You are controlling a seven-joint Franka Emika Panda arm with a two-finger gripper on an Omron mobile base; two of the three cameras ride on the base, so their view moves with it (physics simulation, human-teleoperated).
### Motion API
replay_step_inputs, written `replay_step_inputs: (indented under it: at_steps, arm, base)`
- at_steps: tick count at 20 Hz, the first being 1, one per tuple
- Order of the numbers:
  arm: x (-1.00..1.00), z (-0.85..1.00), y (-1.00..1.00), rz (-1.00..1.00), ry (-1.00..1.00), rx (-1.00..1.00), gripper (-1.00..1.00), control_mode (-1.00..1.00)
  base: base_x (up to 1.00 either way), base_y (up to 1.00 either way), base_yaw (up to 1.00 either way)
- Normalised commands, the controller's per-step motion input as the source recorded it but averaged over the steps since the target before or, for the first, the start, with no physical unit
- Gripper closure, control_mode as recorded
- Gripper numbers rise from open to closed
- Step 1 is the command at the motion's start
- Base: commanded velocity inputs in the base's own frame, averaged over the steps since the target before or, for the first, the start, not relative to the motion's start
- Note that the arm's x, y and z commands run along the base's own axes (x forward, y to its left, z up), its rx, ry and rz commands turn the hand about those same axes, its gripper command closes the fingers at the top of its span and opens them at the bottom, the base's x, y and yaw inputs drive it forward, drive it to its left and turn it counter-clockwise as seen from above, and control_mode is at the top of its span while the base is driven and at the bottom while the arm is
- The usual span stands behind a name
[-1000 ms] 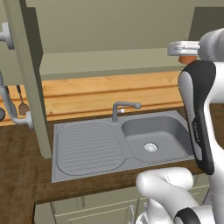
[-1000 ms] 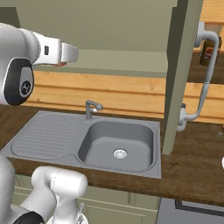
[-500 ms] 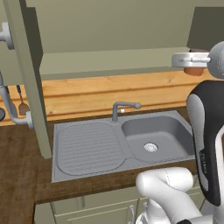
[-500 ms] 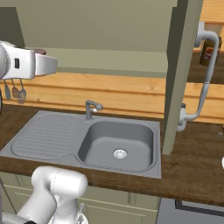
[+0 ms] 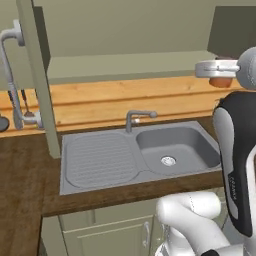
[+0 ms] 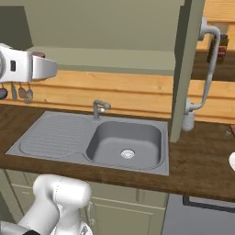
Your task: From the different types of pastries on the counter, select a croissant and place it on the cutting board. Then retrieve a jar of jam from the cabinet and place it alongside the croissant on the cutting board.
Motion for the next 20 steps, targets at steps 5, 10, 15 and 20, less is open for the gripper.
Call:
replay_step_inputs:
  at_steps: [5, 10, 15, 20]
  arm:
    - [0.00, 0.00, 0.00, 0.00, 0.00, 0.00, 1.00, 1.00]
    - [0.00, 0.00, 0.00, 0.00, 0.00, 0.00, 1.00, 1.00]
    - [0.00, 0.00, 0.00, 0.00, 0.00, 0.00, 1.00, 1.00]
    - [0.00, 0.00, 0.00, 0.00, 0.00, 0.00, 1.00, 1.00]
  base:
    - [-1.00, 0.01, 0.00]
    - [-1.00, 0.13, 0.00]
    - [-0.92, 0.01, 0.00]
    - [-0.54, -0.70, 0.00]
